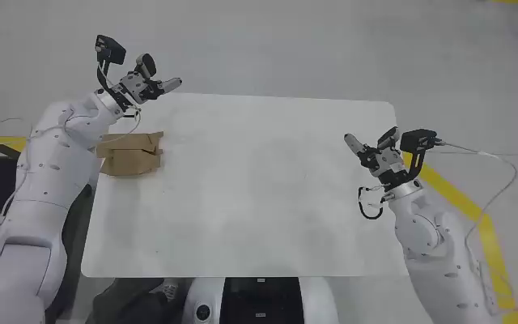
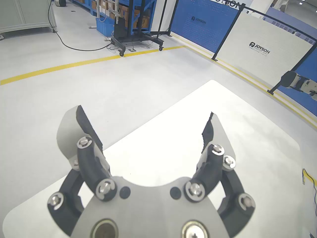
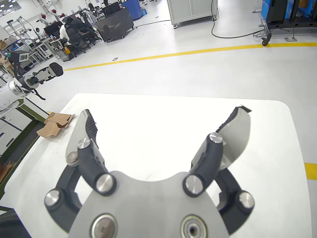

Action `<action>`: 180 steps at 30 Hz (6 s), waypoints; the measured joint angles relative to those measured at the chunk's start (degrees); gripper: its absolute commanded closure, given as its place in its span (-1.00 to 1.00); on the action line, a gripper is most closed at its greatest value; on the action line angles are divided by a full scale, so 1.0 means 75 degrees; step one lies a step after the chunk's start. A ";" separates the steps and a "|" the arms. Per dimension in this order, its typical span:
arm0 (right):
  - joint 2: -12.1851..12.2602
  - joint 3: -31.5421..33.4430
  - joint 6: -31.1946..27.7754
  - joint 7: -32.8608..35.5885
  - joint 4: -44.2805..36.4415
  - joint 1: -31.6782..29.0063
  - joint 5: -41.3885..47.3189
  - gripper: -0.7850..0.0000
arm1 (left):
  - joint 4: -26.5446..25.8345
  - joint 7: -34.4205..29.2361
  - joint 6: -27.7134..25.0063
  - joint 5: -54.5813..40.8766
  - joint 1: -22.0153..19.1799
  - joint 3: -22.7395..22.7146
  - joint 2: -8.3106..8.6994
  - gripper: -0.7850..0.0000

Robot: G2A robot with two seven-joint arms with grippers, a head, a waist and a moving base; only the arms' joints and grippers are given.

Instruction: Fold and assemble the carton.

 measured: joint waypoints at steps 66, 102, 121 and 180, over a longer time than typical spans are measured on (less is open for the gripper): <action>0.0000 0.0000 0.0000 0.0000 0.0000 0.0000 0.0000 -1.00 | 0.3689 -0.6705 -0.0289 -0.5042 0.0001 -0.2550 0.1209 -1.00; 0.0000 0.0000 0.0000 0.0000 0.0000 0.0000 0.0000 -1.00 | 0.5621 -0.6436 0.2428 -0.3661 -0.0890 -0.1506 0.0755 -1.00; 0.0000 0.0000 0.0000 0.0000 0.0000 0.0000 0.0000 -1.00 | 0.6056 -0.6147 0.2644 -0.3690 -0.1028 -0.1379 0.0512 0.22; 0.0000 0.0000 0.0000 0.0000 0.0000 0.0000 0.0000 -1.00 | 0.0868 -1.0118 0.3042 -0.9148 -0.0423 -0.1134 0.0600 1.00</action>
